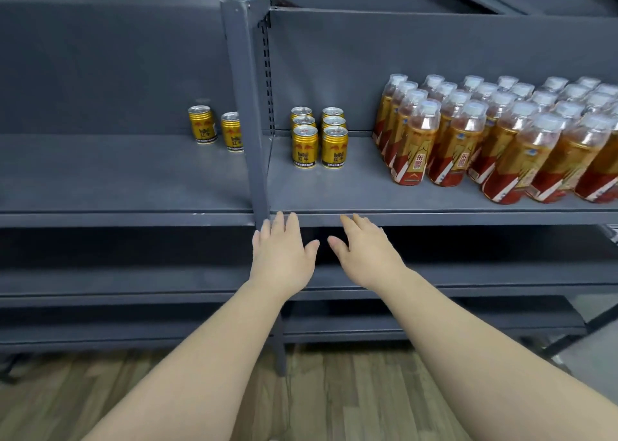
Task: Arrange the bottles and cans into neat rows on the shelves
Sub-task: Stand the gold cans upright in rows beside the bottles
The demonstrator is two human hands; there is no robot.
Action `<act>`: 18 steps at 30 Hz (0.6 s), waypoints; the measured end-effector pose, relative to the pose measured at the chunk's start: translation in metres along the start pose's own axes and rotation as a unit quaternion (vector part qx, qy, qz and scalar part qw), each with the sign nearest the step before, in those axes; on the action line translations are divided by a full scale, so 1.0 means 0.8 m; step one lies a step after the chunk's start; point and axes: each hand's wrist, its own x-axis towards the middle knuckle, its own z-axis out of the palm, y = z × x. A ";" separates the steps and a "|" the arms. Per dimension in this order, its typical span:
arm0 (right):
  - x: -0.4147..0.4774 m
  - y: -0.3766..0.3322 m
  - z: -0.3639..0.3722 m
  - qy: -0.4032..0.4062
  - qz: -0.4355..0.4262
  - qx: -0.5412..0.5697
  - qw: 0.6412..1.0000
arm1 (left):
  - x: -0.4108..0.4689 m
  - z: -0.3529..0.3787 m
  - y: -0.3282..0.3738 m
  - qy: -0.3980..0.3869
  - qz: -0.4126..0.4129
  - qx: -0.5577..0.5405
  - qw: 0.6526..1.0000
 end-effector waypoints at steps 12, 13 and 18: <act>0.003 -0.157 0.045 -0.081 -0.112 0.001 0.990 | -0.036 -0.058 -0.144 0.033 -0.094 0.001 0.995; 0.009 -0.173 0.049 -0.087 -0.120 -0.004 0.989 | -0.033 -0.063 -0.160 0.033 -0.094 0.006 0.995; 0.046 -0.250 0.065 -0.082 -0.143 -0.021 0.986 | -0.012 -0.093 -0.237 0.038 -0.082 0.050 0.995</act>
